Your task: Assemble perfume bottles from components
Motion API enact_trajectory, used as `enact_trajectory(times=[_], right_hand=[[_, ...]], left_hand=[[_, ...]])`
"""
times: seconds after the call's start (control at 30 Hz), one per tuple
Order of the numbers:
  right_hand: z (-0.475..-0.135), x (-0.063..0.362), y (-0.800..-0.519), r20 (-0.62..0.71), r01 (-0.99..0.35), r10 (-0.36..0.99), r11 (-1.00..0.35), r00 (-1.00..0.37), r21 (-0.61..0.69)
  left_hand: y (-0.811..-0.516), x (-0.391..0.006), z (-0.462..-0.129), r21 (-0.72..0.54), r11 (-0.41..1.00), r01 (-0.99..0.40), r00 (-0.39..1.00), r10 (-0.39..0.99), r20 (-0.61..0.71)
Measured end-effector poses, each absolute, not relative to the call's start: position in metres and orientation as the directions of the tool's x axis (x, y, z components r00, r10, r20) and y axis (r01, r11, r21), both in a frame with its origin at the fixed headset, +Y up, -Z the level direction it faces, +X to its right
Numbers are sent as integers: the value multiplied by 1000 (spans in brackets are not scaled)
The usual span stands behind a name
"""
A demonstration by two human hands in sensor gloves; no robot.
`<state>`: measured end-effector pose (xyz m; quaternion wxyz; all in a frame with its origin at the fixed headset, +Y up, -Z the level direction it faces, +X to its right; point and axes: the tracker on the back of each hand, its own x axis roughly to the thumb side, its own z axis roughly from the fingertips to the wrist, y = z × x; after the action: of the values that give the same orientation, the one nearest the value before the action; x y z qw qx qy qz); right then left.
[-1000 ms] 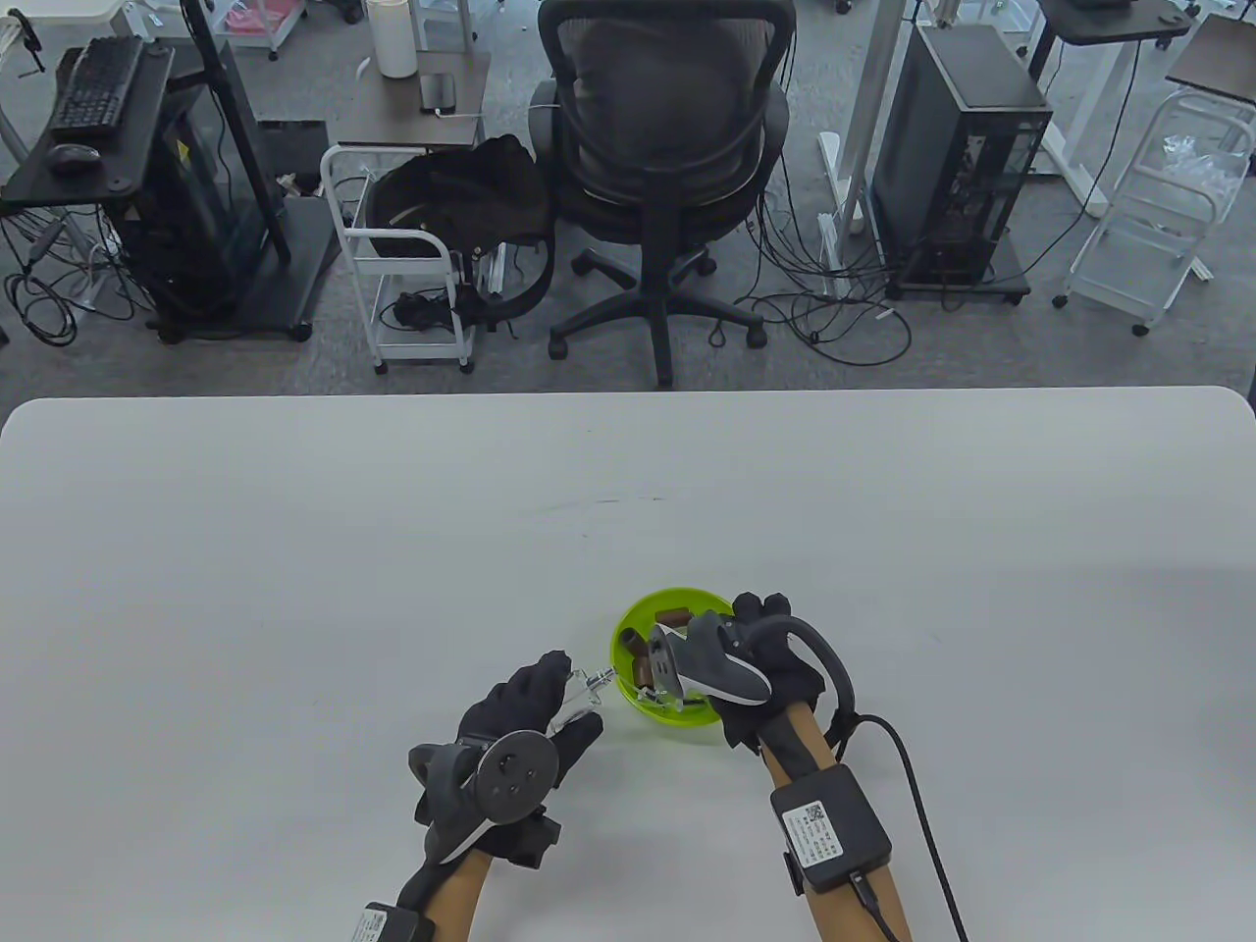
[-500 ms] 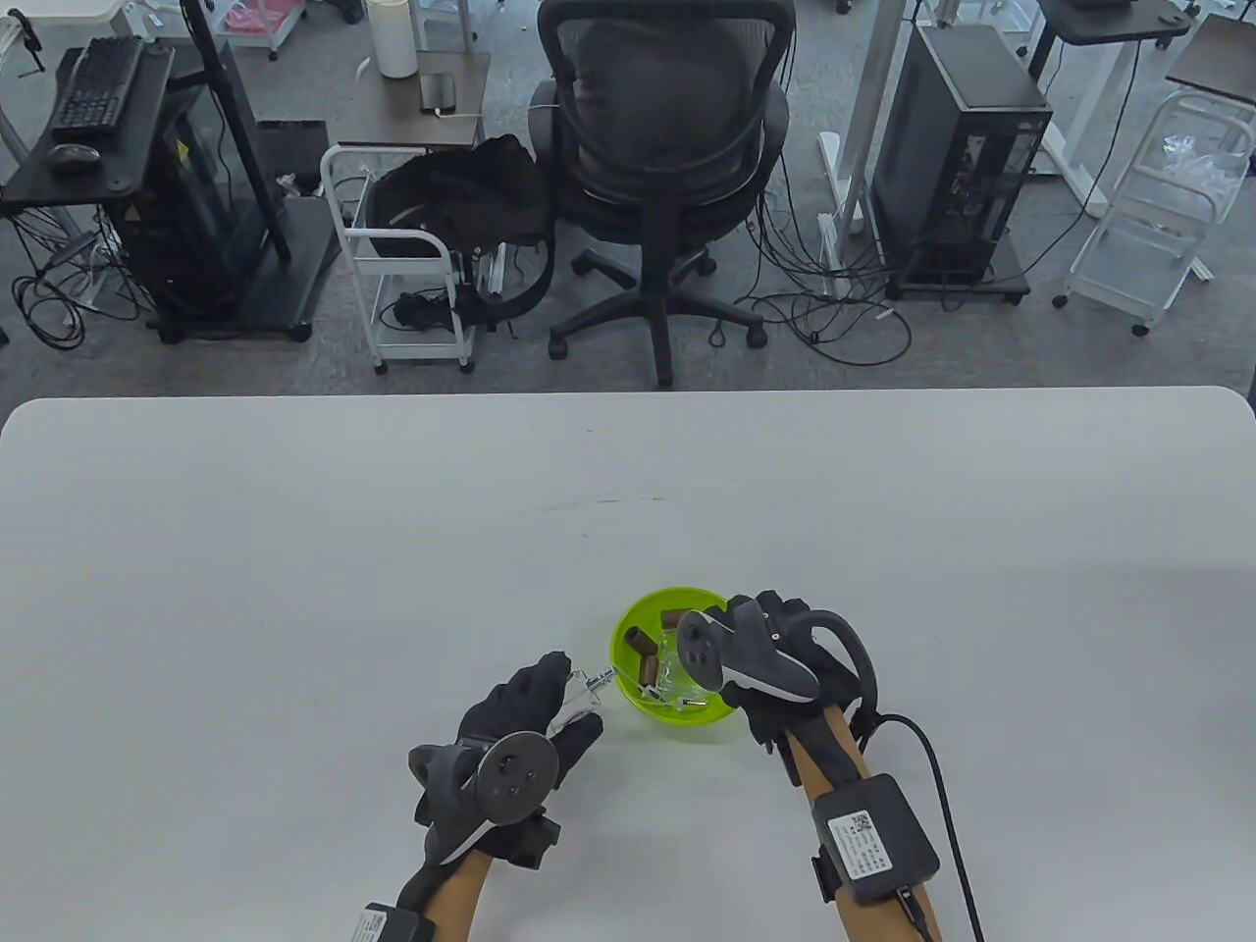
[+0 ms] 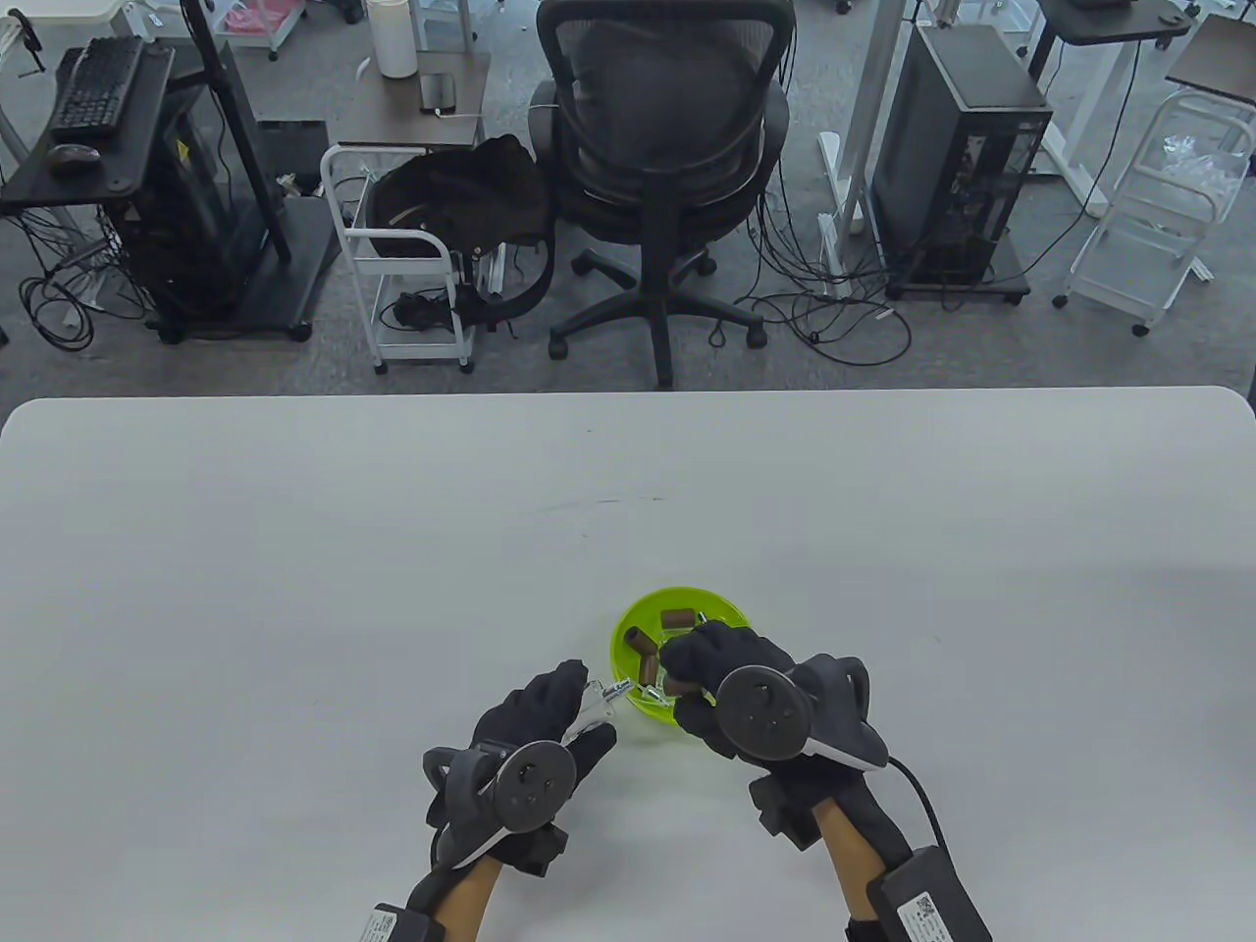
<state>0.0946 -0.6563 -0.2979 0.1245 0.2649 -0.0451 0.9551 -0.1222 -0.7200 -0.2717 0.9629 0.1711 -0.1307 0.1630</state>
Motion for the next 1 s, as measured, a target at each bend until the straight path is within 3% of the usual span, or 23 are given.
enact_trajectory(times=[0.3, 0.43, 1.0], right_hand=[[-295, 89, -679, 560, -348, 281, -938, -779, -13], [-295, 88, -685, 576, -366, 327, -929, -749, 51], [-290, 94, -679, 593, -538, 449, -842, -668, 32]], left_hand=[[-721, -112, -268, 258, 901, -347, 897, 240, 370], [-721, -105, -265, 258, 905, -338, 892, 221, 396], [-711, -100, -260, 260, 871, -418, 846, 269, 460]])
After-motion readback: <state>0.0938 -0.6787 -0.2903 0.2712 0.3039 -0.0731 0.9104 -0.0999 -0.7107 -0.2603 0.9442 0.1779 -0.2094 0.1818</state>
